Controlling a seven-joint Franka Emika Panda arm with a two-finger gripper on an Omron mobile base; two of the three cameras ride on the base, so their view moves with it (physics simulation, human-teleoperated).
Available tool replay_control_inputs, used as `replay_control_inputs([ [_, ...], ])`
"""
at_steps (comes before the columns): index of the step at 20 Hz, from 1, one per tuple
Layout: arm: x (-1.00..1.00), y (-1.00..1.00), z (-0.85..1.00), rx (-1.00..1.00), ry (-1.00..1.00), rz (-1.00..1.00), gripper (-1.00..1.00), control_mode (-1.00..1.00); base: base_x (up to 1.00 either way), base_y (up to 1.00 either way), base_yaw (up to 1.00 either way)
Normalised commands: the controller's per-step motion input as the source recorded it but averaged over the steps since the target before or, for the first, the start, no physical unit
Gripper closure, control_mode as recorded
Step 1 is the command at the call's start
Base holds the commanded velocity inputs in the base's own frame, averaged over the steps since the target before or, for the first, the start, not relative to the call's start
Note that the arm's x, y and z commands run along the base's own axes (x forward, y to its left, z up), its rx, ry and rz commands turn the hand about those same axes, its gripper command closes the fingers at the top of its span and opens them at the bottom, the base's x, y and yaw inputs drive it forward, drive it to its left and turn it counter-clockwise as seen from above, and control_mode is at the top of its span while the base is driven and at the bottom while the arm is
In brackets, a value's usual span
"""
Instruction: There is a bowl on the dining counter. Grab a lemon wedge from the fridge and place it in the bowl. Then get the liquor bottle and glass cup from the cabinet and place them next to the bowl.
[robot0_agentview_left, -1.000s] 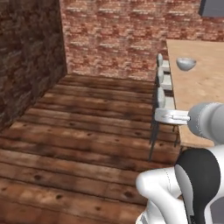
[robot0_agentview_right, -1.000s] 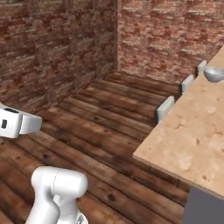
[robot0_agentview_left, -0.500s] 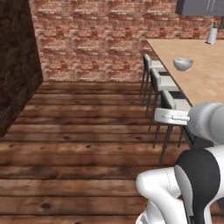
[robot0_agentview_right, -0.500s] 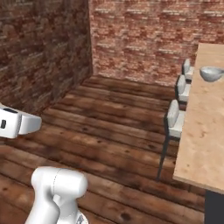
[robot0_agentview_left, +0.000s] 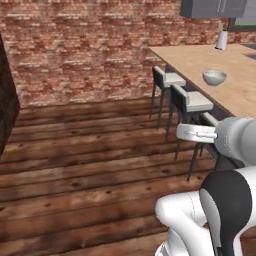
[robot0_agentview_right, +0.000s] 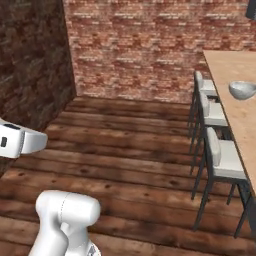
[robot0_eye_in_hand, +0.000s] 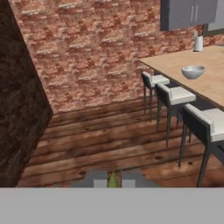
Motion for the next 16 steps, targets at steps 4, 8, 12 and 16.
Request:
replay_control_inputs([
  [4,0.0,0.0,0.0,0.0,0.0,0.0,1.0,1.0,1.0,0.83,-0.43],
  [8,0.0,0.0,0.0,0.0,0.0,0.0,1.0,1.0,1.0,0.78,-0.45],
  [12,0.0,0.0,0.0,0.0,0.0,0.0,1.0,1.0,1.0,0.68,-0.49],
  [16,0.0,0.0,0.0,0.0,0.0,0.0,1.0,1.0,0.96,0.63,-0.54],
])
